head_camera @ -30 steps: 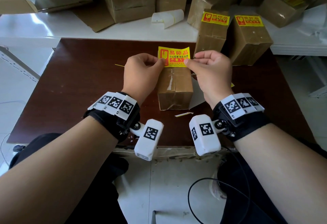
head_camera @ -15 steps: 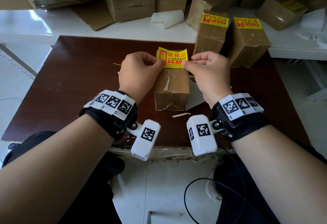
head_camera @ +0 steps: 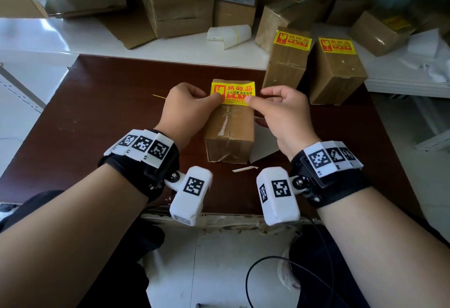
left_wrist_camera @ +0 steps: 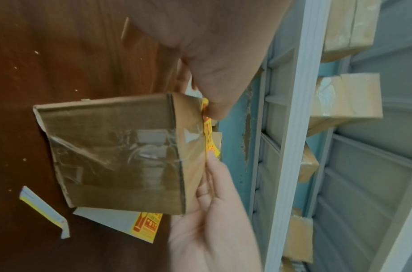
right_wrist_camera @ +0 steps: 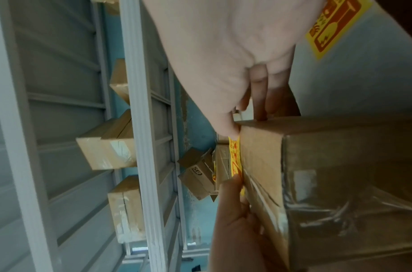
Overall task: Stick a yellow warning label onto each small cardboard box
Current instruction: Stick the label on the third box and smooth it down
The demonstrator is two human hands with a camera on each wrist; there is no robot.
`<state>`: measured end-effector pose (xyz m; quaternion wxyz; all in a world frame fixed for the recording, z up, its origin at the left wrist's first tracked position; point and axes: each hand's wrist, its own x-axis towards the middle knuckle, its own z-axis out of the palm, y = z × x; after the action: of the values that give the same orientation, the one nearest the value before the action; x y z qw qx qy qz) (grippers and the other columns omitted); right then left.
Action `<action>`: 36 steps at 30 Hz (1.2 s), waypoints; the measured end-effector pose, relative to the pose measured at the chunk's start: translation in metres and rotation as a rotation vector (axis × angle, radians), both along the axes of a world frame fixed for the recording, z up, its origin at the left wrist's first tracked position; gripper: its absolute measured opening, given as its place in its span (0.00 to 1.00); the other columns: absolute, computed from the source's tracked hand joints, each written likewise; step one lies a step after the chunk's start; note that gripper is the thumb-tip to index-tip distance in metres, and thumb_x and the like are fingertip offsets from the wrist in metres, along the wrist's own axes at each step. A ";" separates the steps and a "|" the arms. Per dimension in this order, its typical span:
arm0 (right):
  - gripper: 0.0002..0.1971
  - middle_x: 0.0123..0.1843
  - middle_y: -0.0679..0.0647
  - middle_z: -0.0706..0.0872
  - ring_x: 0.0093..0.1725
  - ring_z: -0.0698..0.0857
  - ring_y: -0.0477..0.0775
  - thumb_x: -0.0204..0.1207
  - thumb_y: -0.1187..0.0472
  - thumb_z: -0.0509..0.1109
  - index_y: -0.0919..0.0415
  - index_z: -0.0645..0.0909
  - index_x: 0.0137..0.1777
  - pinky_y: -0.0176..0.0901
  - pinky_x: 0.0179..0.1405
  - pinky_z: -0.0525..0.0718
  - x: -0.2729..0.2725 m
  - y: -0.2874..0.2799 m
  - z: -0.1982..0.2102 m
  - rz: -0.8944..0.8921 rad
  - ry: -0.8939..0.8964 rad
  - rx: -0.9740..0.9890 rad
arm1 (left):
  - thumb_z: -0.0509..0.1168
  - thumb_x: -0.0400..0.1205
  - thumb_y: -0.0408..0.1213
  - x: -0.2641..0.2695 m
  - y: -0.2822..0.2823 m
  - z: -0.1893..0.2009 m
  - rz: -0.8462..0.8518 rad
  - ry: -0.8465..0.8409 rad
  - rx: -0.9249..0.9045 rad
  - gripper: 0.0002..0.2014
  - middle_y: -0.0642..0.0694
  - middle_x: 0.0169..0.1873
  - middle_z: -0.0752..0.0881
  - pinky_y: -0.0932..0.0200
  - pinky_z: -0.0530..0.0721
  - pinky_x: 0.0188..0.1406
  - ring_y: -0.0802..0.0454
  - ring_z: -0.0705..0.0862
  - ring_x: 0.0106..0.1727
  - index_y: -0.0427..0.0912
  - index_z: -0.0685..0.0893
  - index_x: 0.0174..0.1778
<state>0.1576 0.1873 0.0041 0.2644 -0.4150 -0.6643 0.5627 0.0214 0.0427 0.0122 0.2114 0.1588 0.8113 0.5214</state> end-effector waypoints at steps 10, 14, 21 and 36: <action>0.05 0.45 0.46 0.99 0.41 0.96 0.41 0.87 0.55 0.78 0.53 0.94 0.57 0.32 0.35 0.88 0.001 -0.015 0.005 0.158 0.001 -0.239 | 0.76 0.88 0.52 0.014 0.008 -0.003 -0.164 -0.287 0.085 0.15 0.48 0.39 0.92 0.67 0.84 0.26 0.61 0.90 0.29 0.42 0.90 0.53; 0.13 0.51 0.46 0.99 0.47 0.98 0.44 0.84 0.56 0.80 0.50 0.91 0.66 0.37 0.40 0.91 0.003 -0.014 0.012 0.162 0.022 -0.180 | 0.84 0.81 0.52 0.013 0.004 0.001 -0.171 -0.204 0.153 0.19 0.46 0.50 0.97 0.55 0.96 0.48 0.55 0.97 0.49 0.43 0.93 0.59; 0.13 0.58 0.48 0.97 0.53 0.97 0.45 0.86 0.58 0.76 0.51 0.87 0.68 0.40 0.45 0.94 0.004 -0.015 0.018 0.122 0.167 -0.162 | 0.86 0.76 0.58 0.008 0.004 0.004 -0.272 0.058 0.165 0.24 0.50 0.55 0.97 0.40 0.95 0.64 0.54 0.96 0.58 0.52 0.94 0.64; 0.25 0.60 0.48 0.95 0.61 0.95 0.50 0.86 0.32 0.69 0.49 0.85 0.70 0.66 0.68 0.93 0.003 0.000 0.010 -0.004 0.126 -0.047 | 0.64 0.93 0.52 0.001 0.013 0.000 -0.367 0.060 0.264 0.16 0.32 0.57 0.96 0.46 0.82 0.59 0.50 0.86 0.52 0.57 0.98 0.62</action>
<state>0.1609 0.1869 0.0141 0.2971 -0.3863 -0.6319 0.6026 0.0224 0.0560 0.0119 0.2559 0.3454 0.6995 0.5709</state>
